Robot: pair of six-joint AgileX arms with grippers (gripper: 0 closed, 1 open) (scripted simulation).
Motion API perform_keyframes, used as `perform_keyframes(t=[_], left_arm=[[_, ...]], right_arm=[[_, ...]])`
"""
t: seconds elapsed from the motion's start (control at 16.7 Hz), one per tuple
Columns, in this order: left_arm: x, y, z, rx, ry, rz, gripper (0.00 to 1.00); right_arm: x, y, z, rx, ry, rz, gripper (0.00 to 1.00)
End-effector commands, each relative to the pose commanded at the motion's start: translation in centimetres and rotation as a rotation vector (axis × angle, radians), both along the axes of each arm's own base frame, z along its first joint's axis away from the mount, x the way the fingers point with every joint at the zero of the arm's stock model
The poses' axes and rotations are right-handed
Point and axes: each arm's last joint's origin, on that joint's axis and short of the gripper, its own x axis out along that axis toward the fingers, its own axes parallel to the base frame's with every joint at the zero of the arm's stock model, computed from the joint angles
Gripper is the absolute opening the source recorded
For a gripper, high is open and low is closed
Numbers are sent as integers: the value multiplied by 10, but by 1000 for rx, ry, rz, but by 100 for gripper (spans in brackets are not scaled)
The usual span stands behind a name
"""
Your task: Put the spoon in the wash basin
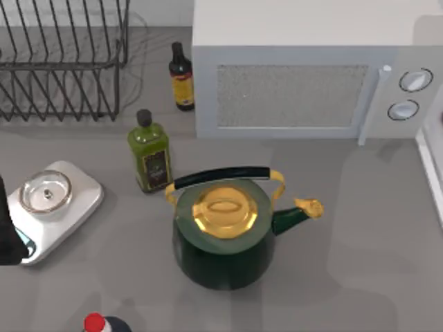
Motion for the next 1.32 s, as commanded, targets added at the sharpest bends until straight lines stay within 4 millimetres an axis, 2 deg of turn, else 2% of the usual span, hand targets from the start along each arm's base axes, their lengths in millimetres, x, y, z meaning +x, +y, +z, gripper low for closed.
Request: perform_keyframes(t=[0.18, 0.96, 1.32], left_arm=[[0, 0, 0, 0, 0, 0, 100], [0, 0, 0, 0, 0, 0, 100], [0, 0, 0, 0, 0, 0, 100]], right_arm=[[0, 0, 0, 0, 0, 0, 0], [0, 0, 0, 0, 0, 0, 98], [0, 0, 0, 0, 0, 0, 100]])
